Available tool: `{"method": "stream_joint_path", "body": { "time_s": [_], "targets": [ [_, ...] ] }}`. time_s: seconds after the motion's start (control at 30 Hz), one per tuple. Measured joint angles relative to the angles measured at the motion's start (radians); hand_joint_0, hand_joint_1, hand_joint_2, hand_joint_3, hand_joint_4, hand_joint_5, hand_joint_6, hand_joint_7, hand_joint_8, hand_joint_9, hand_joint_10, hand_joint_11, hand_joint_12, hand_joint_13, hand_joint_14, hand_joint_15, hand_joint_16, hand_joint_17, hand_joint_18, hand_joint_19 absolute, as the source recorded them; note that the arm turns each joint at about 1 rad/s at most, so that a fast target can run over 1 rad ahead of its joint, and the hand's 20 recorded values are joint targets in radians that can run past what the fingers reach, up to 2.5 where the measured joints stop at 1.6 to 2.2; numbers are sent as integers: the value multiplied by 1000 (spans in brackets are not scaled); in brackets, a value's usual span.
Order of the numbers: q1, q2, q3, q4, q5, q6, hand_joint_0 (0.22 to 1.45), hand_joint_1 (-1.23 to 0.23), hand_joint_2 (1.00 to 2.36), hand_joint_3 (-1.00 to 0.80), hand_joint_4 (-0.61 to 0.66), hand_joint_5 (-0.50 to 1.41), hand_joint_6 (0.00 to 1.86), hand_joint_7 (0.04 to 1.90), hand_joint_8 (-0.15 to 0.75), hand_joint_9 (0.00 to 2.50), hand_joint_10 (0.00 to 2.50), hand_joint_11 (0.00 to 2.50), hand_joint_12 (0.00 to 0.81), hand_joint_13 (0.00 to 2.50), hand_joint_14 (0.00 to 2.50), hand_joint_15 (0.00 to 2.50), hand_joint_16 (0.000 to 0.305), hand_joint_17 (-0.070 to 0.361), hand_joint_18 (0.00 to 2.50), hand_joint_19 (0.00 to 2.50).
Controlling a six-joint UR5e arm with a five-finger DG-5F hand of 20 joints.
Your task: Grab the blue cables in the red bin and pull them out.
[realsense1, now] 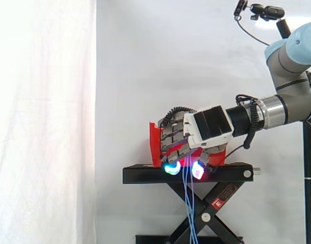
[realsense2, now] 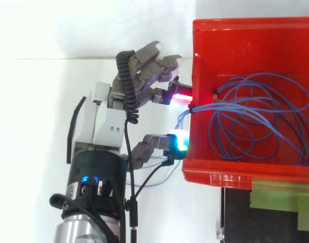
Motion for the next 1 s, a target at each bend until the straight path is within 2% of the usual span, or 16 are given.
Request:
{"method": "stream_joint_path", "body": {
  "time_s": [0.17,0.37,0.47,1.0],
  "targets": [
    [-1,0,-10,3,-1,1,733,-1001,1000,-1000,93,815,1,813,276,710,18,606,395,645,13,331,56,127,485,382],
    [-3,1,-54,15,-1,7,734,-997,1000,-1000,102,814,1,816,274,710,21,605,394,645,13,330,56,126,485,386],
    [-3,1,-63,27,-1,13,733,-998,1000,-1000,97,815,0,812,274,711,18,599,395,646,13,331,56,127,486,390],
    [1,1,-38,36,-2,17,739,-996,1000,-1000,98,814,0,812,276,712,19,604,393,646,13,328,56,126,487,387]
  ]
}}
